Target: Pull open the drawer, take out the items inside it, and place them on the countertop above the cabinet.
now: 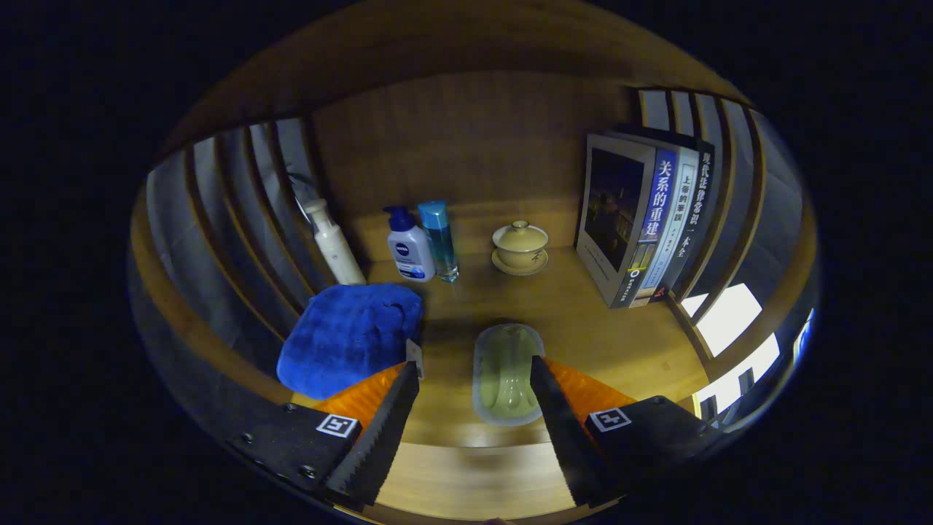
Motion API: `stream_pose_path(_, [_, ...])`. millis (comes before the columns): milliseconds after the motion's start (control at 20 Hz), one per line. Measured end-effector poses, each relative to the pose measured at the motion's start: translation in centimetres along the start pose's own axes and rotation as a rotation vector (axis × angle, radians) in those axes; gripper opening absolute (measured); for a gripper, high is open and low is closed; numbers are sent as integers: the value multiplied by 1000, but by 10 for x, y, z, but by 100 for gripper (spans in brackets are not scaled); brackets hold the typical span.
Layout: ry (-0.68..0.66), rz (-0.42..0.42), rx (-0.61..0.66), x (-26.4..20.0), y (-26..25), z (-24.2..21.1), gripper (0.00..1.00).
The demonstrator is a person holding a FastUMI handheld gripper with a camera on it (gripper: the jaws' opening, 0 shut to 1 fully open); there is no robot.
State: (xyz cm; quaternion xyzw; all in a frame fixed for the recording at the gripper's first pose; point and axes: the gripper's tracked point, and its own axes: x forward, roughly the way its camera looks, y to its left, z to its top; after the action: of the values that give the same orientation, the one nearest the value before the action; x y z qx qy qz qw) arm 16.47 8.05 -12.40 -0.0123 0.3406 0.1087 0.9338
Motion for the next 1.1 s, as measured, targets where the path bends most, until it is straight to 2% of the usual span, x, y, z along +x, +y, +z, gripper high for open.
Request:
stream_pose_path(500, [-221,16,-57,-108,27,-23,99])
stream_pose_path(850, [-327,-12,-64,-153,23,-64,99])
stream_pose_path(1100, [-376,-49,-69,-168,11,-99,99])
